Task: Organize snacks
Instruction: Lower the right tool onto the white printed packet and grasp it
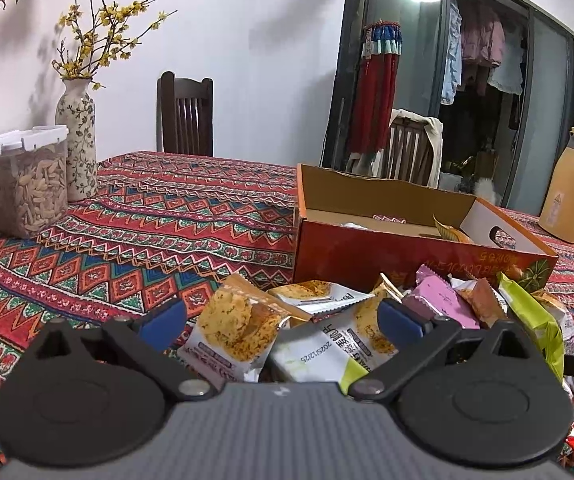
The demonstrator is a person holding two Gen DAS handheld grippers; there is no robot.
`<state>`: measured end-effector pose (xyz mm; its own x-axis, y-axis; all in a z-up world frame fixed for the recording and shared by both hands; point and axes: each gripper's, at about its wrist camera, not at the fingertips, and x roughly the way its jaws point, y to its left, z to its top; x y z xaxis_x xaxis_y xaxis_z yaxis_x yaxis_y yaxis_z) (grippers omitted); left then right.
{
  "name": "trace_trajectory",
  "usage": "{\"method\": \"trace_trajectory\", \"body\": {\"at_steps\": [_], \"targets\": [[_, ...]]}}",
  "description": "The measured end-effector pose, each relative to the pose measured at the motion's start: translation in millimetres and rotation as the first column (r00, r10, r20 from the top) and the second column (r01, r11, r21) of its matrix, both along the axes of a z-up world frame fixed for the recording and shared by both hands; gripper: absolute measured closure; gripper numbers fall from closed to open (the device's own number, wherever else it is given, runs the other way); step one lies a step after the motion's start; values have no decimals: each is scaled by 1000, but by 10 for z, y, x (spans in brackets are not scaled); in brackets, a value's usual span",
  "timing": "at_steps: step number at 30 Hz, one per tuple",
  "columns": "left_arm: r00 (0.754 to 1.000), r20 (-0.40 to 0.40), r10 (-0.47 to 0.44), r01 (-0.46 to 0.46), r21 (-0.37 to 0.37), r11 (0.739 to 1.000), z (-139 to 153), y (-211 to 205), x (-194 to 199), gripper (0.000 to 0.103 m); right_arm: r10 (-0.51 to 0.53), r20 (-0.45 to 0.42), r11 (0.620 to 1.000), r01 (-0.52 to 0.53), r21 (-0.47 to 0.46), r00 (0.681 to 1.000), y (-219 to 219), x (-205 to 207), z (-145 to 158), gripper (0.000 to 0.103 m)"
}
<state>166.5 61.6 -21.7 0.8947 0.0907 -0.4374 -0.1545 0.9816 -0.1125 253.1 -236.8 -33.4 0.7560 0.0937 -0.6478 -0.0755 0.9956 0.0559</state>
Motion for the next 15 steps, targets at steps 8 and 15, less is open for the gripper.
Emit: {"method": "trace_trajectory", "body": {"at_steps": [8,15], "targets": [[1000,-2,-7,7,-22,1000,-6,38,7,0,-5,-1,999,5,-38,1000,48,-12,-25,30],[1000,4,-9,9,-35,999,-5,46,-9,0,6,28,999,-5,-44,1000,23,-123,-13,56]]}}
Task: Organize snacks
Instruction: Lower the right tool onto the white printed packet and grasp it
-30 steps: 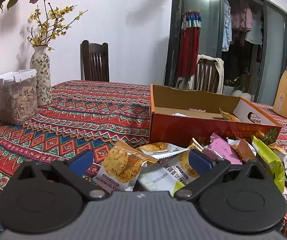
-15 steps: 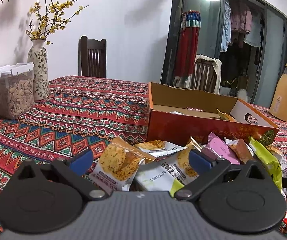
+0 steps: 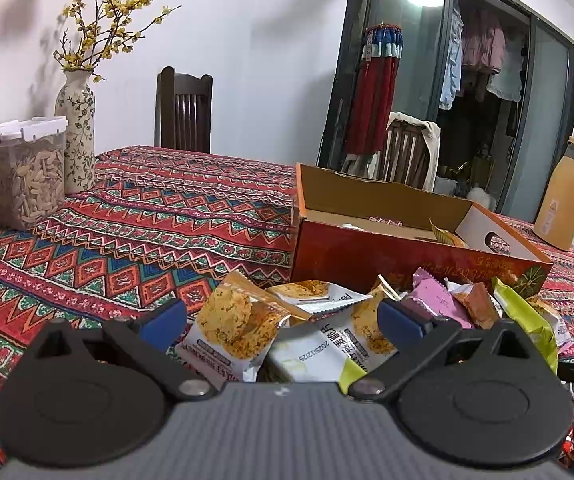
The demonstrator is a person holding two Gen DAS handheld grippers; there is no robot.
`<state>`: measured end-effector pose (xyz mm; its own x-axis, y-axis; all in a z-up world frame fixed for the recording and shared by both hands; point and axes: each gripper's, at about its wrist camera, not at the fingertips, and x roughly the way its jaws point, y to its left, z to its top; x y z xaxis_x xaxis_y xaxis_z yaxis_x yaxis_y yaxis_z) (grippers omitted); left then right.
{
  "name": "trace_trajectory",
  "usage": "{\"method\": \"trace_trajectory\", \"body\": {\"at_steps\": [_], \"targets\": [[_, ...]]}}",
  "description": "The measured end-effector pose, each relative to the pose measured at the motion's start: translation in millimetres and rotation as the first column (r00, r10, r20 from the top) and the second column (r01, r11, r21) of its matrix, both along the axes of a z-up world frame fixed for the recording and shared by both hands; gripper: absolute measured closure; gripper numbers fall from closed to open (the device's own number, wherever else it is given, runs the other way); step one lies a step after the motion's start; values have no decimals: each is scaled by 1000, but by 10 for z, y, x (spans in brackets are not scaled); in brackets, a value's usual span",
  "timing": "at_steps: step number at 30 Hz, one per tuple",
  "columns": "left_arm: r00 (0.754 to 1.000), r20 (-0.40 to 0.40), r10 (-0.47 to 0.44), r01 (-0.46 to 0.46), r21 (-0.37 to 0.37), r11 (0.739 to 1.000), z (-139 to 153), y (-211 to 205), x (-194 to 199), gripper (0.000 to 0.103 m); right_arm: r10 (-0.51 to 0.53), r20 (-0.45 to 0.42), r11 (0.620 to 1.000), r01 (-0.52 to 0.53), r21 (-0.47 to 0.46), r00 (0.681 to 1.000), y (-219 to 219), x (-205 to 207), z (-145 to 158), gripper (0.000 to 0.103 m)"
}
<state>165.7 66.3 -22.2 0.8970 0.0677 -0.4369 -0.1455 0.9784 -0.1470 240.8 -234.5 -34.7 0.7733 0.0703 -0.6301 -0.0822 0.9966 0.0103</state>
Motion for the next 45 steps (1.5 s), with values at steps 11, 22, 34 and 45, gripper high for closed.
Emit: {"method": "trace_trajectory", "body": {"at_steps": [11,22,34,45], "targets": [[1000,-1,-13,13,-29,999,-4,32,0,0,20,29,1000,-21,14,999,-66,-111,128,32],[1000,-2,-18,18,-34,999,-10,32,2,0,58,-1,998,-58,0,998,-109,-193,16,59],[1000,-8,-17,17,-29,999,-8,21,13,0,19,43,997,-22,73,999,-265,-291,24,43],[1000,-13,-2,2,-18,1000,-6,6,24,0,45,33,998,-46,50,998,-267,-487,-28,30]]}}
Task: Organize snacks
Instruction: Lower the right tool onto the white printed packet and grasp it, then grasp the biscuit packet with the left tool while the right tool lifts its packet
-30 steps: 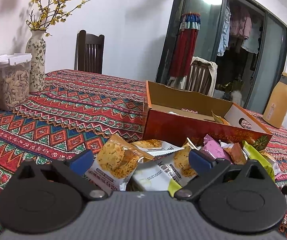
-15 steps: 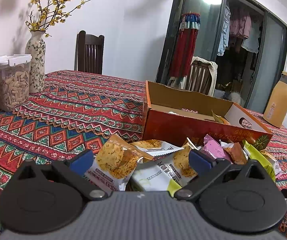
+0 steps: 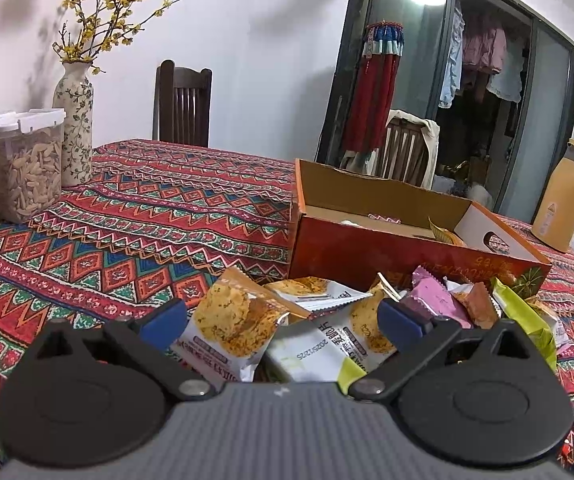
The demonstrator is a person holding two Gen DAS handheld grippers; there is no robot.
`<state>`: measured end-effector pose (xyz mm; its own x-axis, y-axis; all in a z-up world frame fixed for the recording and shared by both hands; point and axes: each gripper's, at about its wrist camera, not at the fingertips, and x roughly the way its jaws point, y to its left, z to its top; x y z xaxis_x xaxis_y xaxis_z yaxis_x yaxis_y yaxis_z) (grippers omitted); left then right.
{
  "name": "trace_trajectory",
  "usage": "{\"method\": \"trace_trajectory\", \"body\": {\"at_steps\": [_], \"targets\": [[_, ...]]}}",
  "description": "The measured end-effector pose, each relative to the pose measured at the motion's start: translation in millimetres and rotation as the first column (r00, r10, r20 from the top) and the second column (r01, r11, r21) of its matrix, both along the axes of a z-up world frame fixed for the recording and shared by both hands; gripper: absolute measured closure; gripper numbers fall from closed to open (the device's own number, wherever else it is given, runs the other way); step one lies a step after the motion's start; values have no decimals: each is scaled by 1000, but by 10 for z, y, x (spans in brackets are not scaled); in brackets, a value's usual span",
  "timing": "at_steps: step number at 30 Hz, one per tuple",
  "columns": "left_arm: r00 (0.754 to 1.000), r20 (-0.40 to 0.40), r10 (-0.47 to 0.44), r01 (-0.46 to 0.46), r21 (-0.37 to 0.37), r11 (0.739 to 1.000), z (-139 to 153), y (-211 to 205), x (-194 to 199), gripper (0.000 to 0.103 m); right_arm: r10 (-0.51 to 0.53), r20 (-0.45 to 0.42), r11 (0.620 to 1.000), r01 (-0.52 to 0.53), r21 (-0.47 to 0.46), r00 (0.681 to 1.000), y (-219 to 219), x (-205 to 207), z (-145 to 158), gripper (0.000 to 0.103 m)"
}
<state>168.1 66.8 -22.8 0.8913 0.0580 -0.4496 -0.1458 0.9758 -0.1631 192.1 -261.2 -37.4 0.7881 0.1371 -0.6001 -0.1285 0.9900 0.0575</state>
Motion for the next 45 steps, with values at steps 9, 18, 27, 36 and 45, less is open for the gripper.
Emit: {"method": "trace_trajectory", "body": {"at_steps": [9,18,27,36,45], "targets": [[1000,3,24,-24,12,1000,8,-4,-6,0,-5,62,1000,7,-31,998,36,-168,-74,30],[999,-8,43,-42,55,998,89,-52,-147,0,48,108,999,-45,-27,993,-18,-391,58,24],[998,-9,67,-65,110,992,187,-36,-350,0,45,103,999,-46,5,994,-72,-399,-46,57],[993,-108,51,-25,229,973,109,64,-73,0,7,172,999,-13,31,985,-93,-299,93,57],[983,-172,-69,103,197,975,-40,215,258,9,-22,172,999,14,47,985,-80,-165,145,57]]}}
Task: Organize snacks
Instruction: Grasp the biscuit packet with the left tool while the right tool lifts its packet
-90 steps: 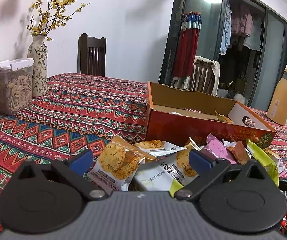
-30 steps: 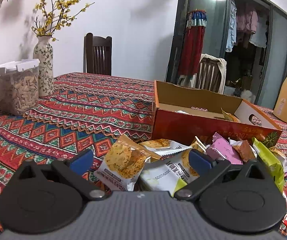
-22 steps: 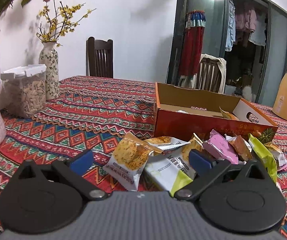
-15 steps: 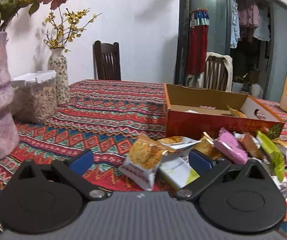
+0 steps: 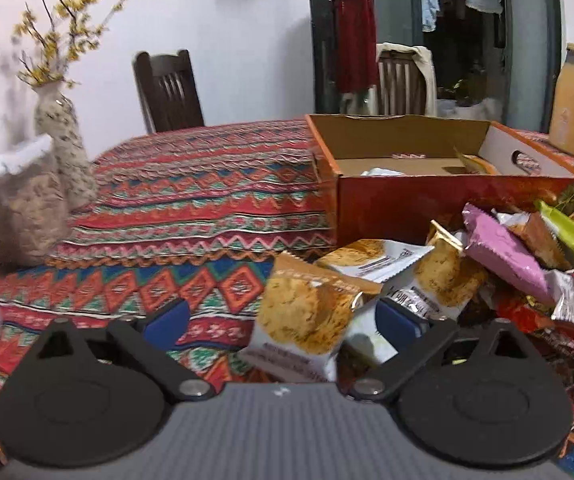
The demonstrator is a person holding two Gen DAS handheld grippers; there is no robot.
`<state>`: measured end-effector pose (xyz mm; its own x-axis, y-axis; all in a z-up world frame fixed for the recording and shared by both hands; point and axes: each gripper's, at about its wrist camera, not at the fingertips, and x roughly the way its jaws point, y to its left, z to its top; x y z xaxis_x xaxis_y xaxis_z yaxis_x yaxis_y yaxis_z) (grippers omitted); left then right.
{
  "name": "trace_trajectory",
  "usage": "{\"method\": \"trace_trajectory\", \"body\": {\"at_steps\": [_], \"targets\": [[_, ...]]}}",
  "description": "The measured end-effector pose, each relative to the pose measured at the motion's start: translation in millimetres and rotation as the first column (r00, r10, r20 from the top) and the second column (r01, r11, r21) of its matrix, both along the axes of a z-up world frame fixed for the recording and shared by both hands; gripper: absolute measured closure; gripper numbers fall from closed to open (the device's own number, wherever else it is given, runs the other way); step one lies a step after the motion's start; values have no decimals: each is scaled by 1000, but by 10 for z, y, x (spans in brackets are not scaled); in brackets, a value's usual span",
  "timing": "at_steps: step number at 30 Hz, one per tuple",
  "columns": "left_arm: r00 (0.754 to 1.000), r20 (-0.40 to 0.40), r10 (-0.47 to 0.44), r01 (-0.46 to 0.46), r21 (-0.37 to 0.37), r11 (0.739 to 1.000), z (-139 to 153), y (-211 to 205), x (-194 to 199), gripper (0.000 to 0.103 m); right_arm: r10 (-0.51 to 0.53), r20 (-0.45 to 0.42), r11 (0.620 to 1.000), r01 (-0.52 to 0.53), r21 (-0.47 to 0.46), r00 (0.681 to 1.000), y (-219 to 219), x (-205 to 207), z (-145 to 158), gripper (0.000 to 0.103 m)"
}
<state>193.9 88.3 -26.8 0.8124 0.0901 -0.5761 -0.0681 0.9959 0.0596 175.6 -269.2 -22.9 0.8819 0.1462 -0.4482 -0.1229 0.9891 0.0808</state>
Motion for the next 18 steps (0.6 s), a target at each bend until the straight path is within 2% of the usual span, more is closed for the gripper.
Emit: {"method": "trace_trajectory", "body": {"at_steps": [1,2,3,4,8,18], "targets": [[1000,-12,-11,11,-18,1000,-8,13,27,22,-4,-2,1000,4,1,1000,6,11,4,57],[1000,-20,-23,23,-31,999,-19,20,44,42,-4,-4,1000,4,1,1000,13,18,11,57],[999,-24,-38,37,-41,998,-29,22,52,51,-3,-2,1000,3,-3,1000,26,23,21,57],[998,-18,-54,53,-53,997,-23,17,40,55,-4,1,1000,4,-6,1000,37,27,29,57],[998,30,-56,57,-41,998,18,-14,-53,56,-16,-14,1000,16,-1,1000,53,78,3,56],[994,108,-10,20,-92,996,243,86,-141,56,-20,-5,999,20,-33,1000,161,195,95,56]]}}
